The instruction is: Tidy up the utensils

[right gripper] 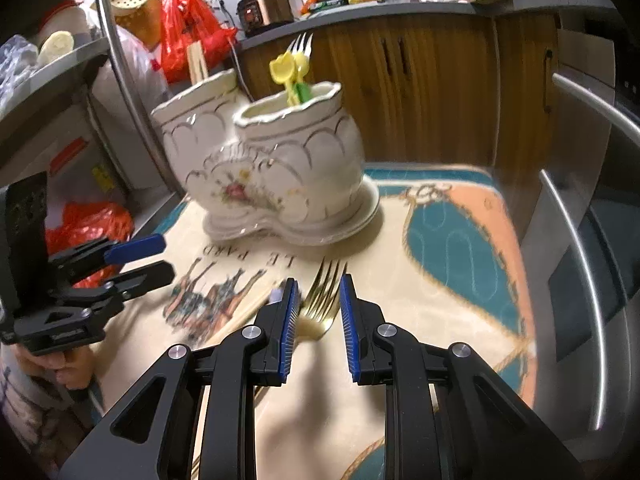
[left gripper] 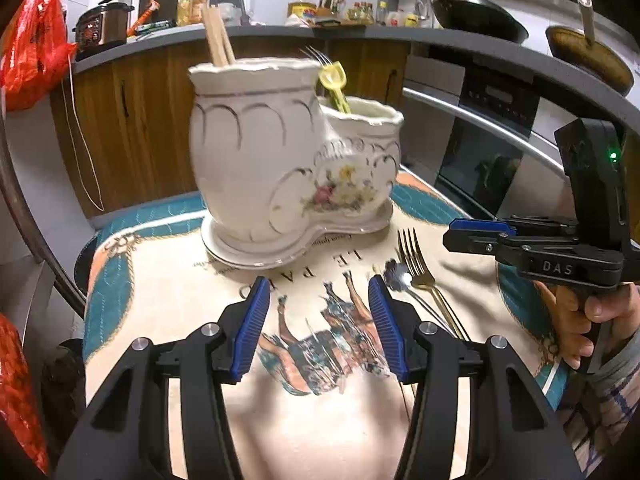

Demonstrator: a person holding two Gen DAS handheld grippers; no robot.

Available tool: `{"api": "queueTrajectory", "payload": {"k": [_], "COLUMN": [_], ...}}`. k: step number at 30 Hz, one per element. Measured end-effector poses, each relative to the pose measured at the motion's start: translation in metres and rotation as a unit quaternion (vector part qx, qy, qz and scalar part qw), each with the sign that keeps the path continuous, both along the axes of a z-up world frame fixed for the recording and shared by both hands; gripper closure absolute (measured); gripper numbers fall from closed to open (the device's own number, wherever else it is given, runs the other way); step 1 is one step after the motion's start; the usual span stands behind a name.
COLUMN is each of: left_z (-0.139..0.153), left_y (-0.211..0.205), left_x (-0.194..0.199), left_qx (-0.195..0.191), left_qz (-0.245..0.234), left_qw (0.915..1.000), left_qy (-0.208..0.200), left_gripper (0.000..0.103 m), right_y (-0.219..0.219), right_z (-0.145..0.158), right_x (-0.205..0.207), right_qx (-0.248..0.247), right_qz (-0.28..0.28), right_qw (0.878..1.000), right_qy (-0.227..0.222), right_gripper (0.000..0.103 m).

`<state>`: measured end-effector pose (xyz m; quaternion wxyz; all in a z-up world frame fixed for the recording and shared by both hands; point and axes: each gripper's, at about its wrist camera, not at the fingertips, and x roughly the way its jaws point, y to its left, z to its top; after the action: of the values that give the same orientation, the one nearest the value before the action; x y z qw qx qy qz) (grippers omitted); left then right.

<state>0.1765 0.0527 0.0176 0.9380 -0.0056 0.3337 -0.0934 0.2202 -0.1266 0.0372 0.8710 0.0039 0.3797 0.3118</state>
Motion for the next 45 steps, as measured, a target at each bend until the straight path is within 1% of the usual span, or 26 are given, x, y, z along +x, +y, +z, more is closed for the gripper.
{"api": "queueTrajectory", "payload": {"k": [3, 6, 10, 13, 14, 16, 18, 20, 23, 24, 26, 27, 30, 33, 35, 36, 37, 40, 42, 45], "left_z": [-0.005, -0.009, -0.018, -0.024, -0.025, -0.026, -0.028, -0.03, -0.031, -0.031, -0.031, -0.032, -0.031, -0.03, -0.029, -0.028, -0.027, -0.027, -0.029, -0.031], "left_y": [-0.005, -0.01, -0.021, -0.03, -0.032, -0.035, -0.036, -0.038, -0.041, -0.041, -0.042, -0.042, -0.04, -0.038, -0.038, -0.036, -0.035, -0.033, -0.032, -0.032], "left_x": [0.001, 0.001, 0.004, 0.005, 0.005, 0.005, 0.005, 0.006, 0.007, 0.007, 0.008, 0.009, 0.009, 0.008, 0.008, 0.007, 0.007, 0.007, 0.008, 0.008], "left_qx": [0.0, 0.002, 0.015, 0.026, 0.028, 0.033, 0.034, 0.038, 0.042, 0.044, 0.043, 0.042, 0.037, 0.028, 0.021, 0.02, 0.018, 0.017, 0.022, 0.029], "left_qz": [-0.008, -0.016, -0.031, -0.045, -0.05, -0.055, -0.059, -0.06, -0.065, -0.064, -0.064, -0.063, -0.062, -0.066, -0.067, -0.066, -0.066, -0.062, -0.057, -0.055], "left_qw": [0.9999, 0.9995, 0.9983, 0.9968, 0.9964, 0.9959, 0.9953, 0.9947, 0.9939, 0.9937, 0.9936, 0.9936, 0.9937, 0.994, 0.9943, 0.9945, 0.9946, 0.995, 0.9947, 0.9943], "left_qy": [0.014, 0.025, 0.047, 0.061, 0.063, 0.065, 0.07, 0.075, 0.079, 0.081, 0.082, 0.084, 0.086, 0.083, 0.08, 0.079, 0.077, 0.076, 0.082, 0.086], "left_gripper": [0.052, 0.052, 0.053, 0.056, 0.056, 0.056, 0.056, 0.056, 0.056, 0.056, 0.056, 0.056, 0.056, 0.056, 0.057, 0.057, 0.057, 0.058, 0.062, 0.062], "right_y": [0.004, 0.011, 0.018, 0.021, 0.022, 0.023, 0.023, 0.023, 0.019, 0.019, 0.017, 0.015, 0.01, 0.005, 0.006, 0.007, 0.009, 0.016, 0.021, 0.022], "right_z": [-0.004, -0.007, -0.014, -0.019, -0.019, -0.02, -0.022, -0.021, -0.02, -0.019, -0.016, -0.014, -0.011, -0.011, -0.008, -0.008, -0.007, -0.012, -0.016, -0.018], "right_x": [-0.006, -0.015, -0.018, -0.018, -0.019, -0.02, -0.02, -0.02, -0.017, -0.017, -0.016, -0.015, -0.012, -0.009, -0.01, -0.011, -0.011, -0.012, -0.013, -0.016], "right_qx": [-0.003, -0.01, -0.027, -0.038, -0.038, -0.041, -0.041, -0.041, -0.029, -0.03, -0.026, -0.027, -0.037, -0.025, -0.014, -0.01, -0.008, -0.023, -0.039, -0.041], "right_qz": [0.012, 0.028, 0.042, 0.049, 0.051, 0.055, 0.059, 0.06, 0.058, 0.056, 0.054, 0.052, 0.042, 0.043, 0.047, 0.049, 0.051, 0.055, 0.058, 0.063], "right_qw": [1.0, 0.999, 0.998, 0.997, 0.997, 0.997, 0.996, 0.996, 0.997, 0.997, 0.997, 0.998, 0.998, 0.998, 0.998, 0.998, 0.998, 0.997, 0.996, 0.996], "right_qy": [0.016, 0.02, 0.03, 0.038, 0.039, 0.042, 0.044, 0.043, 0.046, 0.044, 0.043, 0.039, 0.035, 0.045, 0.047, 0.047, 0.047, 0.047, 0.048, 0.044], "right_gripper": [0.079, 0.064, 0.063, 0.064, 0.064, 0.078, 0.085, 0.085, 0.09, 0.092, 0.1, 0.101, 0.101, 0.101, 0.096, 0.09, 0.087, 0.087, 0.087, 0.09]}}
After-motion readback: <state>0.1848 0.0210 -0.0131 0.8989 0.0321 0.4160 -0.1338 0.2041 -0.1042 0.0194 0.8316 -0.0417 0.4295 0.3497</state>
